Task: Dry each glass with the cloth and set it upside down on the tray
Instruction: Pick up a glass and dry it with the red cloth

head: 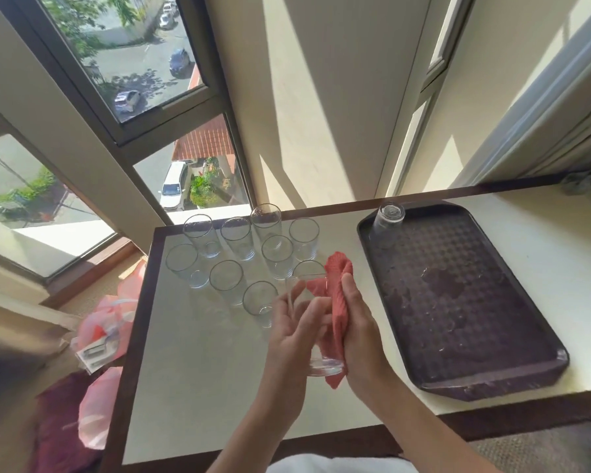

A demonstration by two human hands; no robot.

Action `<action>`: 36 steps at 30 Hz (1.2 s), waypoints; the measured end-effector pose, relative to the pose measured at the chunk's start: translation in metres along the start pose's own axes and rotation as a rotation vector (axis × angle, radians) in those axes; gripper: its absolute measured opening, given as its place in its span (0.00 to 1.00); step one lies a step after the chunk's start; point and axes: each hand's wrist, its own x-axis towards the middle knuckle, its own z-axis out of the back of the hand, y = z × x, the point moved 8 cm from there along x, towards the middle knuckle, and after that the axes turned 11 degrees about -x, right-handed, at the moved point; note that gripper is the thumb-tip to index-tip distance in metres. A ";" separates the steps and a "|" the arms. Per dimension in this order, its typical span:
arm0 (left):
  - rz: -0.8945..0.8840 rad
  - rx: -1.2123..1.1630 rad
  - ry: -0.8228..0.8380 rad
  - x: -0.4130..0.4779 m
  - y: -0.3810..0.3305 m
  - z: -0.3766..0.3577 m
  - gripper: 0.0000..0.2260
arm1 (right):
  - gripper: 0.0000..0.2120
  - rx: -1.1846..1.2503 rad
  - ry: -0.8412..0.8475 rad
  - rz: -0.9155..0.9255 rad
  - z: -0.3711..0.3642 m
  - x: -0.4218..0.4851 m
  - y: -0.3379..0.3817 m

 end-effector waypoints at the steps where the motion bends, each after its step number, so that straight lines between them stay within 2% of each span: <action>1: 0.001 0.016 0.001 0.000 0.000 0.000 0.34 | 0.28 -0.030 -0.010 0.025 0.000 -0.001 0.003; 3: -0.006 0.056 -0.003 0.003 -0.002 0.002 0.30 | 0.26 -0.126 -0.047 0.132 -0.004 -0.010 0.010; 6: 0.005 0.031 0.008 0.008 -0.004 0.007 0.26 | 0.31 -0.254 -0.113 0.229 -0.005 -0.022 0.010; 9: 0.004 0.029 0.025 0.006 -0.004 0.002 0.32 | 0.24 -0.100 -0.059 0.131 0.000 -0.009 0.013; 12: -0.010 0.061 0.042 0.001 -0.003 -0.004 0.32 | 0.28 0.002 -0.050 0.028 0.005 0.002 0.018; 16: 0.007 0.059 0.027 0.004 -0.002 -0.004 0.25 | 0.26 -0.171 -0.151 0.121 0.002 -0.014 0.014; 19: 0.037 0.003 -0.017 0.004 0.000 0.002 0.23 | 0.30 -0.296 -0.179 0.210 -0.003 -0.027 0.010; 22: 0.023 0.037 -0.072 0.001 0.001 0.007 0.30 | 0.24 -0.187 -0.091 0.120 0.000 -0.011 0.004; 25: 0.021 0.075 -0.038 0.000 0.002 0.002 0.25 | 0.31 -0.149 -0.091 0.016 0.004 0.004 -0.002; 28: 0.016 0.064 -0.027 0.001 0.000 0.003 0.23 | 0.27 -0.240 -0.161 0.109 -0.003 -0.010 0.002; 31: 0.007 0.034 -0.005 0.003 -0.006 0.003 0.25 | 0.29 -0.342 -0.203 0.214 -0.006 -0.029 0.005; 36: -0.004 0.049 0.027 -0.001 -0.001 -0.009 0.23 | 0.23 -0.183 -0.129 0.153 0.009 -0.013 0.016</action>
